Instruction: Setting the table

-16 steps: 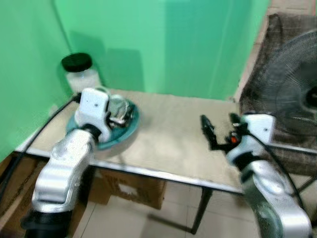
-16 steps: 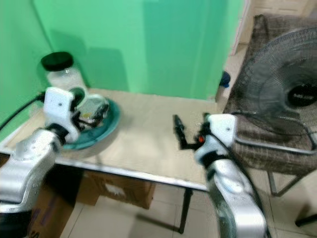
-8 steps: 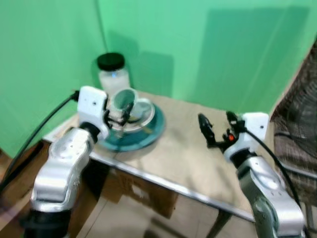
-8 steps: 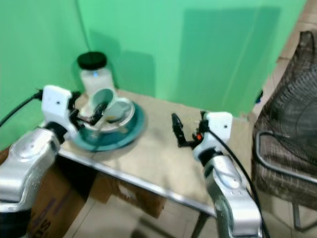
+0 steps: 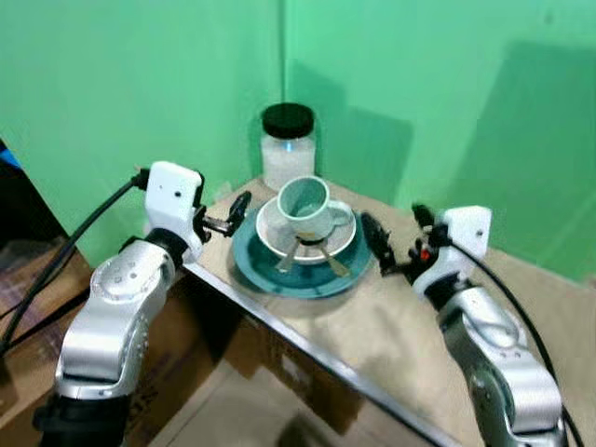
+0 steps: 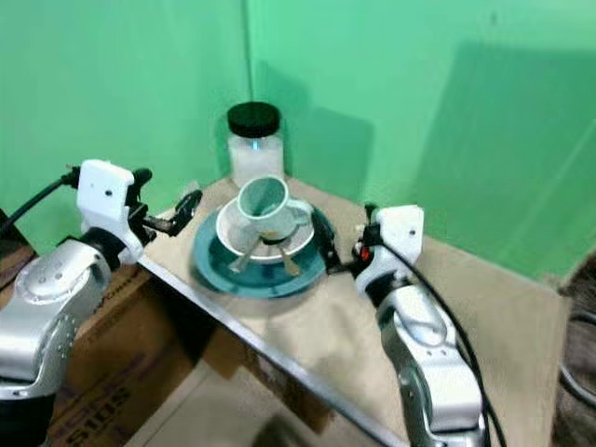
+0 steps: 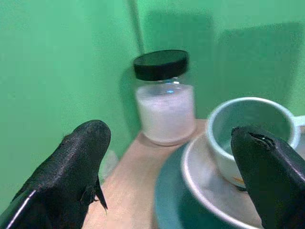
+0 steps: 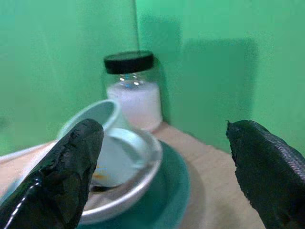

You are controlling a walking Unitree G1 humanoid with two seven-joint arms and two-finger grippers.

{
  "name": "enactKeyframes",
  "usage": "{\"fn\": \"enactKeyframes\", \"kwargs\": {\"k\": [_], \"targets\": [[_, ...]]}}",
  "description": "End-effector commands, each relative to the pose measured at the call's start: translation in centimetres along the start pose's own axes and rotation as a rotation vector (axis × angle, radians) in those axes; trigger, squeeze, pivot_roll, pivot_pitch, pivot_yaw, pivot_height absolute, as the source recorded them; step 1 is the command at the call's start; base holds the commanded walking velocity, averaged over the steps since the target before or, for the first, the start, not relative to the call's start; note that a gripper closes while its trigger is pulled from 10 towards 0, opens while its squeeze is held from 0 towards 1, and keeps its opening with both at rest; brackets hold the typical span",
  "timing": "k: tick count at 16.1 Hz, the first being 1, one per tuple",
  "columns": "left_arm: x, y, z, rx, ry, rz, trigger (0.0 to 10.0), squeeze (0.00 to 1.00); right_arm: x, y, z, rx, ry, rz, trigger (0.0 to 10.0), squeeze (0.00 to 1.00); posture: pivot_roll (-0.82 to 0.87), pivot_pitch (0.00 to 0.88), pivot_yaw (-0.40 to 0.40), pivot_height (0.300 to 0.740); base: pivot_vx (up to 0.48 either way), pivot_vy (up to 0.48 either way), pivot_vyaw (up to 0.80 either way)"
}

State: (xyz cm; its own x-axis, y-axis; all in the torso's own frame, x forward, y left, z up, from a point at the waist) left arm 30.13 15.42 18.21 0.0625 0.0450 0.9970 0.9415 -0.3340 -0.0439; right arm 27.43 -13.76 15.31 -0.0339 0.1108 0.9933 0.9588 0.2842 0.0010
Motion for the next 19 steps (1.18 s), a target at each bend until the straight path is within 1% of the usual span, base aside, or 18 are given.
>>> {"fn": "enactKeyframes", "kwargs": {"k": [1, 4, 7, 8, 9, 11, 12, 13, 14, 15, 16, 17, 18, 19], "targets": [[0.4, 0.0, -0.1, -0.01, 0.014, -0.009, 10.0, 0.0, 0.1, 0.2, -0.3, -0.001, -0.003, -0.007, 10.0, 1.0, 0.1, 0.0, 0.024, 0.74, 0.289, 0.0, 0.0], [0.3, -0.1, -0.1, -0.01, 0.018, -0.01, 10.0, 0.0, 0.2, 0.8, -0.3, 0.025, -0.028, -0.017, 10.0, 1.0, 0.11, 0.0, 0.013, 0.74, 0.284, 0.0, 0.0], [0.3, -0.2, -0.2, -0.022, 0.025, -0.006, 10.0, 0.0, 0.2, 1.5, -0.8, 0.043, -0.059, -0.019, 10.0, 1.0, 0.12, 0.0, 0.007, 0.74, 0.177, 0.0, 0.0], [0.3, -0.3, -0.5, -0.062, 0.027, -0.002, 10.0, 0.0, 0.6, 1.8, -1.6, 0.074, -0.061, -0.052, 10.0, 1.0, 0.11, 0.0, 0.006, 0.74, 0.0, 0.0, 0.0], [0.1, -0.4, -0.6, -0.091, 0.035, 0.007, 10.0, 0.0, 1.0, 1.8, -2.0, 0.122, -0.045, -0.087, 10.0, 1.0, 0.11, 0.0, 0.004, 0.74, 0.0, 0.0, 0.0], [0.0, -0.7, -0.8, -0.15, 0.031, 0.02, 10.0, 0.0, 1.2, 1.8, -2.3, 0.251, -0.068, -0.1, 10.0, 1.0, 0.11, 0.0, 0.003, 0.74, 0.0, 0.0, 0.0], [0.0, -0.8, -0.9, -0.177, 0.039, 0.026, 10.0, 0.0, 0.9, 1.8, -2.4, 0.321, -0.127, -0.082, 10.0, 1.0, 0.11, 0.0, 0.006, 0.74, 0.0, 0.0, 0.0], [-0.3, -0.9, -1.1, -0.233, 0.041, 0.054, 10.0, 0.0, 0.6, 2.0, -2.6, 0.415, -0.202, -0.059, 10.0, 1.0, 0.1, 0.0, 0.007, 0.74, 0.0, 0.0, 0.0], [-0.4, -1.0, -1.0, -0.245, 0.04, 0.06, 10.0, 0.0, 0.6, 2.0, -2.5, 0.435, -0.21, -0.057, 10.0, 1.0, 0.1, 0.0, 0.007, 0.74, 0.0, 0.0, 0.0], [-0.5, -1.3, -1.1, -0.291, 0.035, 0.08, 10.0, 0.0, 0.5, 2.3, -2.6, 0.489, -0.251, -0.047, 10.0, 1.0, 0.1, 0.0, 0.007, 0.74, 0.0, 0.0, 0.0], [-0.7, -1.6, -1.2, -0.354, 0.04, 0.111, 10.0, 0.0, 0.1, 2.8, -2.6, 0.54, -0.325, -0.01, 10.0, 1.0, 0.11, 0.0, 0.004, 0.74, 0.0, 0.0, 0.0], [-0.7, -1.8, -1.3, -0.386, 0.046, 0.128, 10.0, 0.0, -0.1, 3.2, -2.6, 0.558, -0.345, 0.008, 10.0, 1.0, 0.11, 0.0, 0.002, 0.74, 0.0, 0.0, 0.0], [-1.0, -2.5, -1.8, -0.493, 0.053, 0.175, 10.0, 0.0, -0.4, 4.0, -2.4, 0.58, -0.335, 0.031, 10.0, 0.05, 0.11, 0.0, 0.002, 0.74, 0.0, 0.0, 0.0], [-1.3, -3.0, -2.0, -0.558, 0.061, 0.215, 10.0, 0.0, -0.6, 4.6, -2.1, 0.596, -0.327, 0.037, 10.0, 0.0, 0.11, 0.0, -0.004, 0.74, 0.0, 0.0, 0.0]]}}
Point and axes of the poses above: a point about 5 cm out from each wrist's last joint towards the gripper, its own y axis pointing out of the wrist towards the gripper, its own x axis along the axis of the wrist's last joint, z = x × y, the point moved 2 cm from there along y, pointing out of the wrist towards the gripper, and after that the axes turned 12 degrees about -y, right-handed, at the moved point
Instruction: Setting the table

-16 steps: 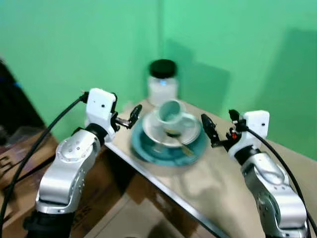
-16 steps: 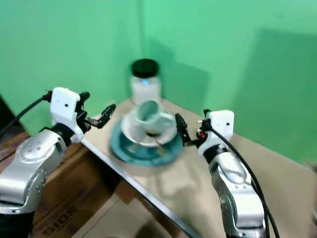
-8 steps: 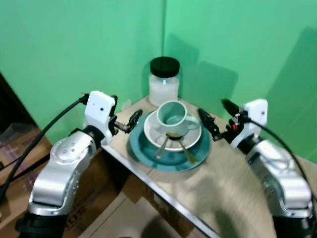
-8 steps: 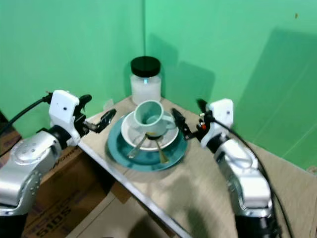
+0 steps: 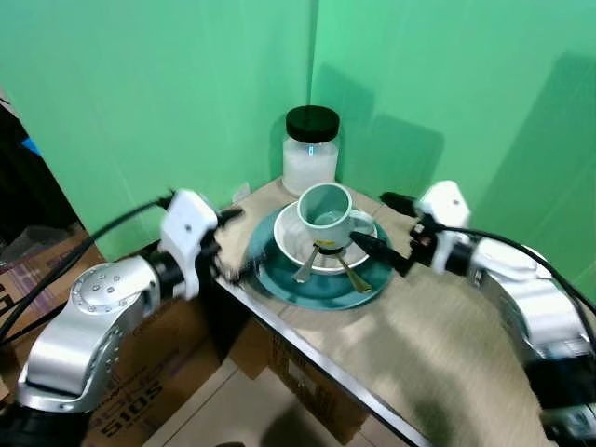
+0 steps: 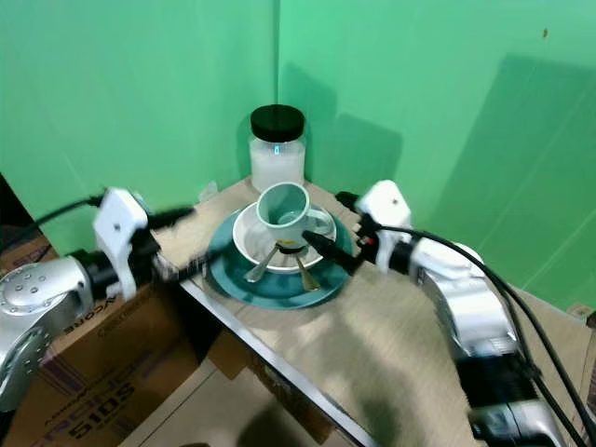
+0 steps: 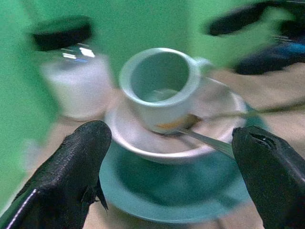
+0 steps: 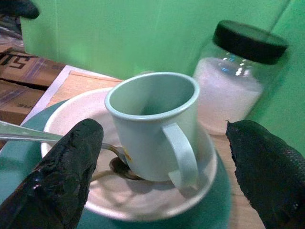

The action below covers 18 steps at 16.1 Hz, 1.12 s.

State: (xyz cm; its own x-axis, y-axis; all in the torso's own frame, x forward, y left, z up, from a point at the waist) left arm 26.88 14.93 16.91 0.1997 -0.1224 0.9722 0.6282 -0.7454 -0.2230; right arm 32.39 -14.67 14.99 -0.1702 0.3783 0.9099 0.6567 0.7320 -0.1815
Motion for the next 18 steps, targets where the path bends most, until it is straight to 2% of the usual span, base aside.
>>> {"fn": "enactKeyframes", "kwargs": {"k": [1, 3, 5, 6, 7, 8, 18], "targets": [[0.1, -0.1, -0.8, -0.077, 0.013, 0.027, 10.0, 0.0, 0.0, 0.6, 0.2, 0.025, -0.009, 0.003, 10.0, 0.0, 0.11, 0.0, -0.004, 0.74, 0.0, 0.0, 0.0], [-0.2, -0.4, -1.2, -0.145, 0.028, 0.06, 10.0, 0.0, -0.7, 1.6, 0.3, 0.041, -0.002, 0.047, 10.0, 0.0, 0.11, 0.0, -0.006, 0.74, 0.0, 0.0, 0.0], [-0.3, -0.4, -1.6, -0.187, 0.012, 0.068, 10.0, 0.0, -1.1, 1.8, 0.2, 0.049, 0.0, 0.071, 10.0, 0.0, 0.11, 0.0, -0.004, 0.74, 0.0, 0.0, 0.0], [-0.3, -0.4, -1.7, -0.206, 0.006, 0.073, 10.0, 0.0, -1.1, 1.9, 0.0, 0.046, 0.002, 0.074, 7.5, 0.0, 0.11, 0.0, -0.003, 0.74, 0.0, 0.0, 0.0], [-0.3, -0.4, -1.7, -0.214, 0.009, 0.078, 10.0, 0.0, -0.9, 1.9, -0.4, 0.034, 0.012, 0.057, 2.2, 0.0, 0.11, 0.0, -0.002, 0.74, 0.0, 0.0, 0.0], [-0.3, -0.4, -1.7, -0.216, 0.012, 0.079, 10.0, 0.0, -0.7, 2.0, -0.5, 0.031, 0.018, 0.046, 0.0, 0.0, 0.1, 0.0, -0.002, 0.74, 0.0, 0.0, 0.0], [-0.4, -0.4, -1.5, -0.208, 0.033, 0.084, 10.0, 0.0, -0.9, 2.2, -0.1, 0.08, -0.01, 0.033, 0.0, 0.0, 0.11, 0.0, -0.005, 0.74, 0.0, 0.0, 0.0]]}}
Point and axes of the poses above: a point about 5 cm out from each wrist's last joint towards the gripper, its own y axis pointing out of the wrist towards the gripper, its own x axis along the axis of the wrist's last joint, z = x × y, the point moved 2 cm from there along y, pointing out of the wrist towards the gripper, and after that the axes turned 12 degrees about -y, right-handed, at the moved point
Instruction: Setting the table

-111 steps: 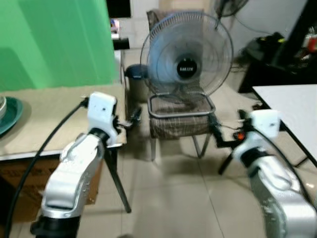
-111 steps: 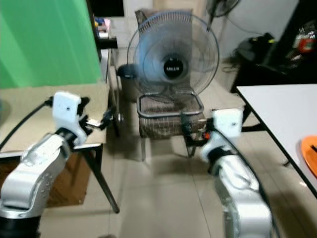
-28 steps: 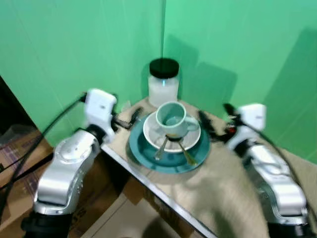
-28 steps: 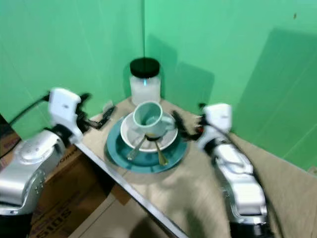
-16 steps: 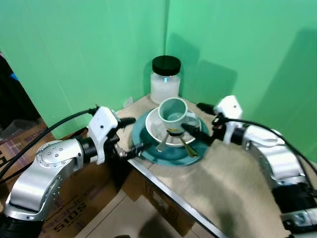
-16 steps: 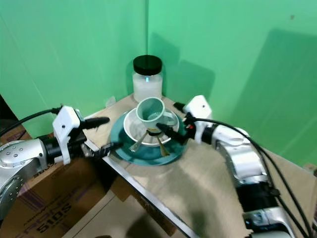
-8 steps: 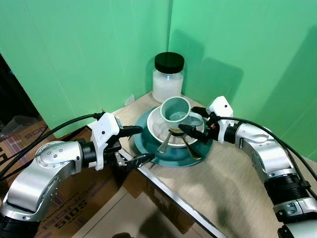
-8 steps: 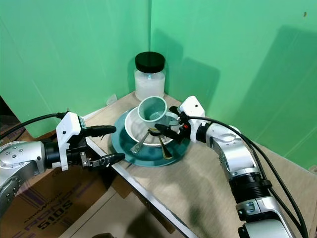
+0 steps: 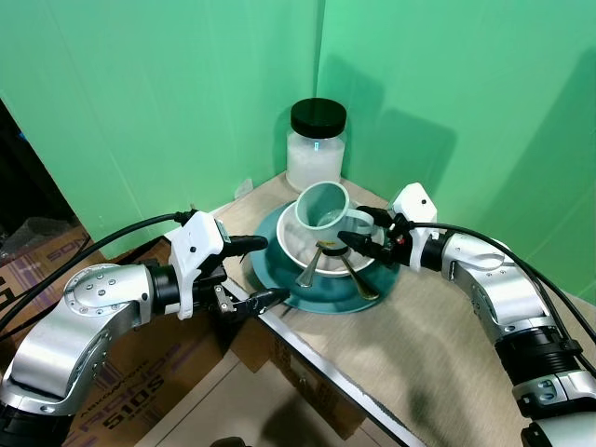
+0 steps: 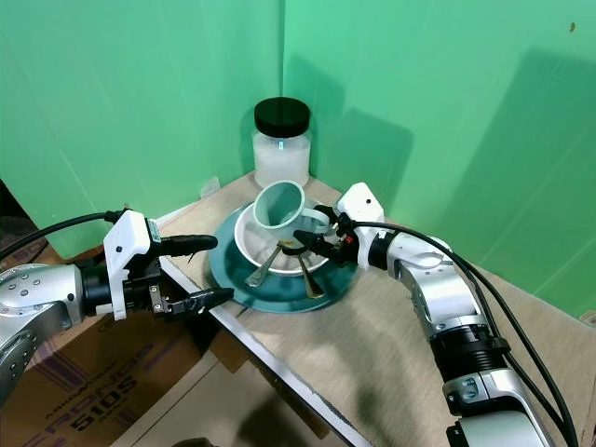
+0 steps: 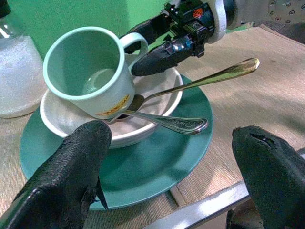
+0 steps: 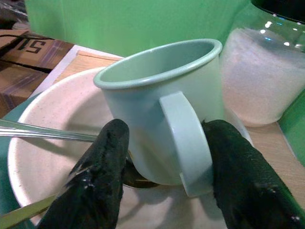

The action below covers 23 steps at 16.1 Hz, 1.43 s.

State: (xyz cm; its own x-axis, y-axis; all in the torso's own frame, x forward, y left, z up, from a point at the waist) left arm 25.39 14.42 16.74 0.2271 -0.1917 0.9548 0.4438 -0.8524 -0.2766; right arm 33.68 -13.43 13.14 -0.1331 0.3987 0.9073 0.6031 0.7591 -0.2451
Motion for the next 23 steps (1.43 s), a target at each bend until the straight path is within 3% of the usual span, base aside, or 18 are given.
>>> {"fn": "enactKeyframes", "kwargs": {"k": [1, 14, 15, 17, 20, 23], "targets": [[0.1, 0.2, -0.1, -0.001, 0.016, 0.009, 10.0, 0.0, 0.5, 0.0, -0.5, 0.007, -0.027, -0.008, 0.0, 0.0, 0.11, 0.0, -0.006, 0.74, 0.0, 0.0, 0.0], [0.2, 0.2, 0.1, 0.003, 0.027, 0.012, 10.0, 0.0, 0.5, -0.5, -0.1, 0.025, -0.037, -0.02, 0.0, 0.0, 0.11, 0.0, -0.003, 0.74, 0.0, 0.0, 0.0], [1.1, 0.4, 0.7, 0.041, 0.043, -0.024, 10.0, 0.0, 2.8, -1.4, -1.3, -0.088, 0.009, -0.158, 0.0, 0.0, 0.11, 0.0, 0.011, 0.74, 0.0, 0.0, 0.0], [1.8, 0.7, 1.0, 0.082, 0.045, -0.058, 10.0, 0.0, 4.3, -2.6, -2.0, -0.156, 0.036, -0.239, 0.0, 0.0, 0.1, 0.0, 0.018, 0.74, 0.0, 0.0, 0.0], [3.4, 1.1, 1.9, 0.177, 0.081, -0.165, 10.0, 0.0, 6.2, -5.2, -2.5, -0.243, 0.054, -0.323, 0.0, 0.0, 0.08, 0.0, 0.028, 0.74, 0.0, 0.0, 0.0], [4.4, 1.4, 1.5, 0.2, 0.061, -0.235, 10.0, 0.0, 7.3, -7.8, -1.7, -0.315, 0.103, -0.368, 0.0, 0.0, 0.07, 0.0, 0.027, 0.74, 0.0, 0.0, 0.0]]}}
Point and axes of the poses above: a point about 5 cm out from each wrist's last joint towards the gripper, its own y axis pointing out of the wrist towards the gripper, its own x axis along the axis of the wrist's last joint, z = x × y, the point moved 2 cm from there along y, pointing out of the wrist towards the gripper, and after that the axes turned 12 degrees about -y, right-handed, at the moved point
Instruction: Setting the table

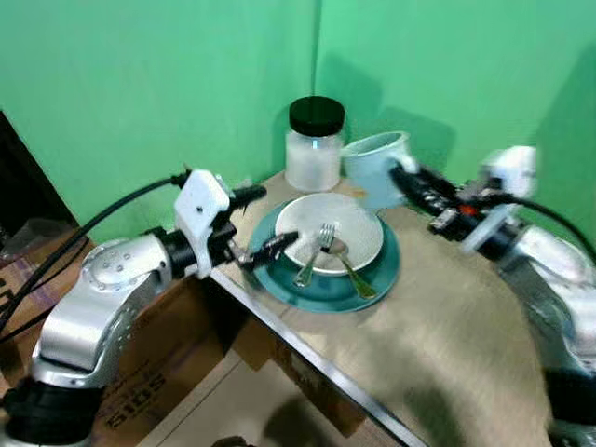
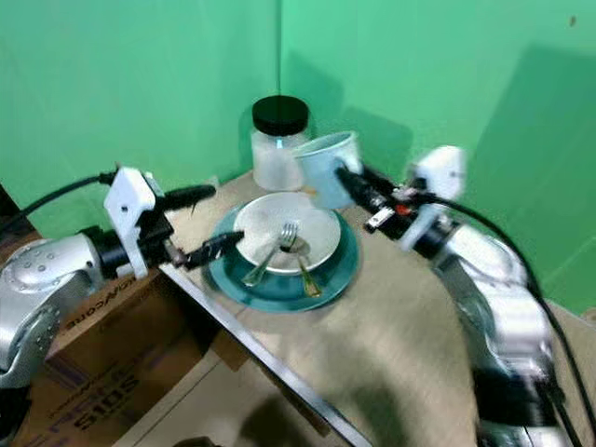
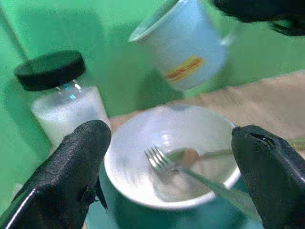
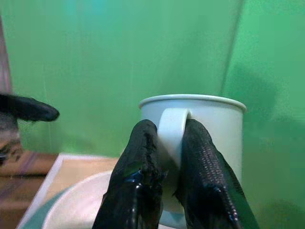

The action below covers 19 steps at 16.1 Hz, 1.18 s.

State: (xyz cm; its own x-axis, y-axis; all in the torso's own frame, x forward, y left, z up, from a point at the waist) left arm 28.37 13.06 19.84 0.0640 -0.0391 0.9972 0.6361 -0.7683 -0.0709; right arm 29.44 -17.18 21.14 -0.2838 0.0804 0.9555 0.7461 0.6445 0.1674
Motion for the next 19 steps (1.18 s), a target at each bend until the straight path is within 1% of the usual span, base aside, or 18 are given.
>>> {"fn": "enactKeyframes", "kwargs": {"k": [1, 2, 3, 5, 6, 7, 8, 10, 11, 12, 13, 15, 17, 19], "targets": [[0.9, 0.0, -0.2, 0.027, -0.004, -0.042, 10.0, 0.0, 1.5, -1.1, -0.2, -0.066, 0.012, -0.037, 0.0, 0.0, 0.07, 0.0, 0.025, 0.74, 0.0, 0.0, 0.0], [1.0, 0.1, -0.1, 0.075, -0.01, -0.064, 10.0, 0.0, 1.9, -2.2, 0.1, -0.13, 0.033, -0.037, 0.0, 0.0, 0.06, 0.0, 0.027, 0.74, 0.0, 0.0, 0.0], [0.7, 0.3, 0.0, 0.135, -0.013, -0.059, 10.0, 0.0, 2.2, -3.3, 0.7, -0.191, 0.058, -0.041, 0.0, 0.0, 0.05, 0.0, 0.03, 0.74, 0.0, 0.0, 0.0], [0.5, 0.6, 0.0, 0.19, -0.001, -0.058, 10.0, 0.0, 2.5, -4.1, 1.4, -0.245, 0.067, -0.043, 0.0, 0.0, 0.04, 0.0, 0.032, 0.74, 0.0, 0.0, 0.0], [0.4, 1.0, 0.3, 0.252, 0.003, -0.056, 10.0, 0.0, 2.7, -4.4, 1.9, -0.294, 0.084, -0.053, 0.0, 0.0, 0.04, 0.0, 0.033, 0.74, 0.0, 0.0, 0.0], [0.3, 1.3, 0.6, 0.303, 0.01, -0.053, 10.0, 0.0, 2.9, -4.6, 2.3, -0.338, 0.098, -0.067, 0.0, 0.0, 0.04, 0.0, 0.034, 0.74, 0.0, 0.0, 0.0], [0.7, 1.7, 0.7, 0.349, 0.027, -0.082, 10.0, 0.0, 3.0, -4.4, 2.6, -0.396, 0.089, -0.083, 0.0, 0.0, 0.04, 0.0, 0.033, 0.74, 0.0, 0.0, 0.0], [0.8, 1.9, 0.7, 0.372, 0.033, -0.093, 10.0, 0.0, 3.0, -4.3, 2.8, -0.418, 0.093, -0.077, 0.0, 0.0, 0.04, 0.0, 0.03, 0.74, 0.0, 0.0, 0.0], [0.9, 2.0, 0.8, 0.403, 0.032, -0.114, 10.0, 0.0, 2.9, -3.9, 3.0, -0.427, 0.107, -0.072, 0.0, 0.0, 0.04, 0.0, 0.03, 0.74, 0.0, 0.0, 0.0], [1.0, 2.1, 0.9, 0.43, 0.042, -0.123, 10.0, 0.0, 2.5, -3.5, 3.2, -0.446, 0.086, -0.043, 10.0, 0.0, 0.05, 0.0, 0.02, 0.74, 0.0, 0.0, 0.0], [1.1, 2.1, 0.9, 0.443, 0.053, -0.13, 10.0, 0.0, 2.0, -3.3, 3.4, -0.452, 0.065, -0.01, 10.0, 0.0, 0.05, 0.0, 0.009, 0.74, 0.0, 0.0, 0.0], [1.0, 2.2, 0.7, 0.459, 0.06, -0.138, 10.0, 0.0, 1.4, -3.1, 3.8, -0.46, 0.076, 0.001, 10.0, 0.0, 0.06, 0.0, -0.001, 0.74, 0.0, 0.0, -0.73], [0.7, 2.1, 0.7, 0.47, 0.055, -0.134, 10.0, 0.0, 1.4, -3.0, 3.9, -0.458, 0.073, 0.0, 10.0, 0.0, 0.07, 0.0, -0.007, 0.74, 0.0, 0.0, -0.75], [0.8, 2.0, 0.9, 0.48, 0.055, -0.139, 10.0, 0.0, 1.8, -2.9, 3.7, -0.475, 0.039, -0.012, 10.0, 0.0, 0.07, 0.0, -0.009, 0.74, 0.0, 0.0, -0.76]]}}
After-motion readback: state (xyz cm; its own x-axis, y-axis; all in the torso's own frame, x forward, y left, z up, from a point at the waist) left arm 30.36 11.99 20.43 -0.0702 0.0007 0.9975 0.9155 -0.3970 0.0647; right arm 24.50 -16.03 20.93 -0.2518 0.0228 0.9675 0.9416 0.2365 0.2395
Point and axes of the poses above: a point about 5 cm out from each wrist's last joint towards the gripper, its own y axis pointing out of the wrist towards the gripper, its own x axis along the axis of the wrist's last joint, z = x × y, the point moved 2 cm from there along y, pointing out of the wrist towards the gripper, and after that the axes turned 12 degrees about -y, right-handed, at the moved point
